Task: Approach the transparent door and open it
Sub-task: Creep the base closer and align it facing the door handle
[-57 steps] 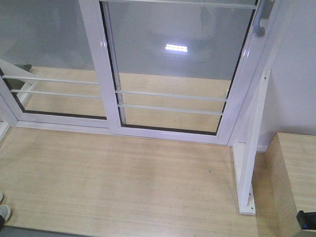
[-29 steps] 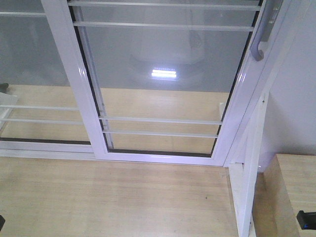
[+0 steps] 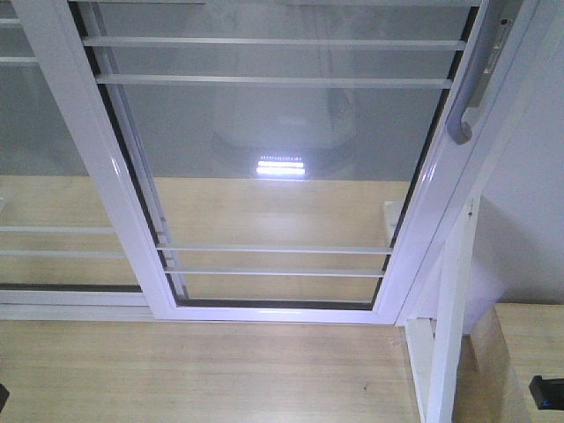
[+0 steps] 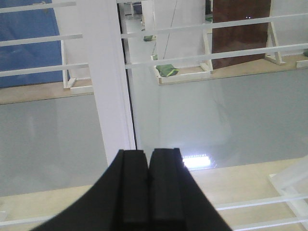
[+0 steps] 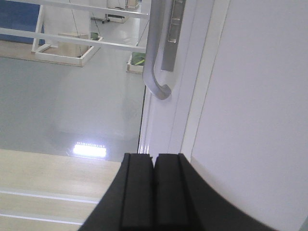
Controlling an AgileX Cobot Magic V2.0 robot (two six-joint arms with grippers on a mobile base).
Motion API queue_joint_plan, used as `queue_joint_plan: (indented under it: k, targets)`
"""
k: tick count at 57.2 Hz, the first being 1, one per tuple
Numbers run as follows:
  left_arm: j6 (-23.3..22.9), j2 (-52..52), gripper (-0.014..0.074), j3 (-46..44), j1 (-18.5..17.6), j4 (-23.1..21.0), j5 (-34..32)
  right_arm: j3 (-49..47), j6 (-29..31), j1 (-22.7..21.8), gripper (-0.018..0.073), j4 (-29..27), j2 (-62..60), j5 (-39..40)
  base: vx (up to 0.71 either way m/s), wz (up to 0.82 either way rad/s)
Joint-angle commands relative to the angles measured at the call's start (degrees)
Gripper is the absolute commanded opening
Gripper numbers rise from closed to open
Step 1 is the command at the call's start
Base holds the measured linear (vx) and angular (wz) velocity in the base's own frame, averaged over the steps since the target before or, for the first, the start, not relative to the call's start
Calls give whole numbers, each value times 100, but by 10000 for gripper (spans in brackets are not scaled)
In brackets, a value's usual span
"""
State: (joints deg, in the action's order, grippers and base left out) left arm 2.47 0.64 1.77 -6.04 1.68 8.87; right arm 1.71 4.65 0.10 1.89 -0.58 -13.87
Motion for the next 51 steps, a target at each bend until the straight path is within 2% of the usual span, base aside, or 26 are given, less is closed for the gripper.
queue_joint_plan:
  k: [1,15,51]
  targets:
    - [-27,80,3,44,-35,-53,-480,25,26,-27,-1,36,-66,471,17,-7]
    - [-27,-83,3,44,-62,-53,-627,20,26,-18,-1,15,51,536,10,-8]
    - [-27,-154,3,44,-55,-53,-500,20,26,-25,-1,14,46,455,0,1]
